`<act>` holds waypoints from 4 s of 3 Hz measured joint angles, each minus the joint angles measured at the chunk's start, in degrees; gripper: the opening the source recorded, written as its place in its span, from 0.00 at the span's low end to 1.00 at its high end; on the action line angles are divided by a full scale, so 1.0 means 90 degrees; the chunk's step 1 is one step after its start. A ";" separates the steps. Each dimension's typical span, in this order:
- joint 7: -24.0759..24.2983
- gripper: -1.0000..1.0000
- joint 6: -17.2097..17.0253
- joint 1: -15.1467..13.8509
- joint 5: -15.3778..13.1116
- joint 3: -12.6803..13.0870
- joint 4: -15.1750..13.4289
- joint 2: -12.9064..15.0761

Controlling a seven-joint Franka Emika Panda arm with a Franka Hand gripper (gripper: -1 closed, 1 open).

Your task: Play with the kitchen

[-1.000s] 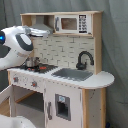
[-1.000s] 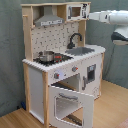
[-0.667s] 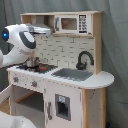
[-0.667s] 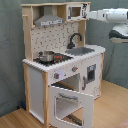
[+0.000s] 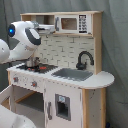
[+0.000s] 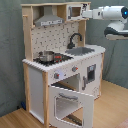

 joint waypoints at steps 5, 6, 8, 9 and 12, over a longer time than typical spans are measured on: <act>-0.0328 1.00 -0.0007 -0.2061 0.0006 0.1650 0.1356 0.1325; -0.0258 1.00 -0.0009 -0.2517 0.0011 0.2090 0.1582 0.1398; 0.0054 1.00 -0.0095 -0.3350 0.0014 0.2849 0.2087 0.1397; 0.0329 1.00 -0.0230 -0.3761 0.0016 0.3160 0.2315 0.1396; 0.0353 0.00 -0.0305 -0.3236 0.0021 0.2754 0.2127 0.1379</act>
